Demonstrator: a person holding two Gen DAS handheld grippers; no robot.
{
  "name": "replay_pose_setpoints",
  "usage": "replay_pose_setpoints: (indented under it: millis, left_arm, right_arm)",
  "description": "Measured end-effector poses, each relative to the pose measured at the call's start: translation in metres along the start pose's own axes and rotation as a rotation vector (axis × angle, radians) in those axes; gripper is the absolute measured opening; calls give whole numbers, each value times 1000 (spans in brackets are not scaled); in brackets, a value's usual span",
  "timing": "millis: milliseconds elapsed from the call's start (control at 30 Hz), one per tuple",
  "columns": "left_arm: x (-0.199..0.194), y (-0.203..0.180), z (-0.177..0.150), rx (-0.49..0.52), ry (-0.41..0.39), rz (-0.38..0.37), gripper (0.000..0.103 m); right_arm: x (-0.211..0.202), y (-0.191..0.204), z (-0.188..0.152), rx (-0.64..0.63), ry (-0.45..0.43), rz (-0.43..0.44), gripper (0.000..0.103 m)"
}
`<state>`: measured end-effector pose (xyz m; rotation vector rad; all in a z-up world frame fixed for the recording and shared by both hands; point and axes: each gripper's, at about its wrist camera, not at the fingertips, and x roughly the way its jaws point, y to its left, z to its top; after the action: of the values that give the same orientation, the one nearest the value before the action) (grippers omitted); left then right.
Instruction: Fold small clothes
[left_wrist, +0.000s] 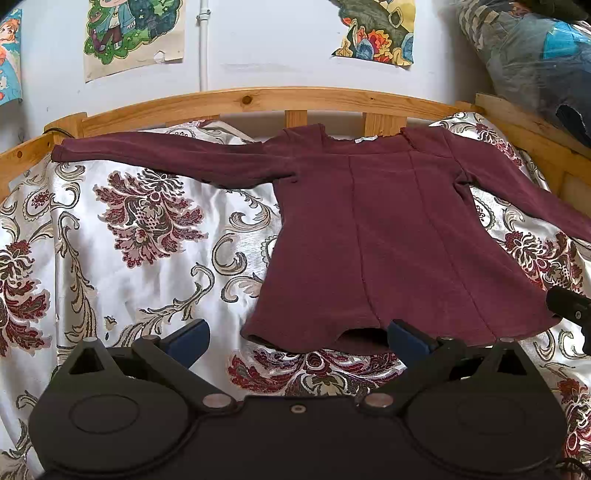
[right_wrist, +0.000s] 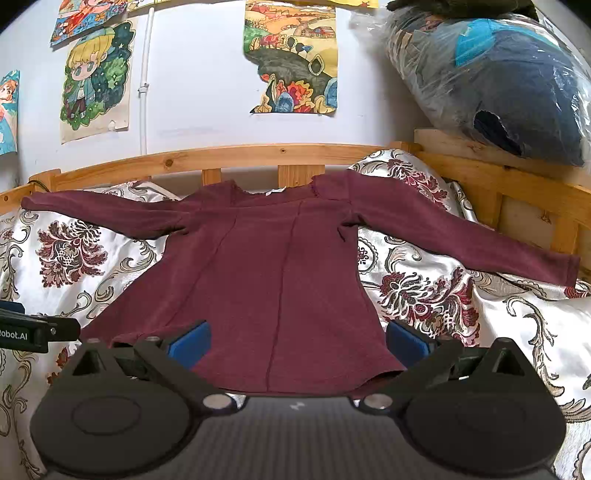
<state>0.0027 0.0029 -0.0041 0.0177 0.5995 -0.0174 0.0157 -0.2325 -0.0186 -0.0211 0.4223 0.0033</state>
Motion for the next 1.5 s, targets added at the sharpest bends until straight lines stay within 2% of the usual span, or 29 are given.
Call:
replay_pose_setpoints:
  millis: [1133, 1500]
  left_arm:
    - [0, 1, 0, -1, 3, -1, 102]
    - [6, 1, -5, -11, 31, 11, 102]
  right_arm:
    - [0, -2, 0, 4, 5, 3, 103]
    - [4, -4, -4, 20, 26, -5, 103]
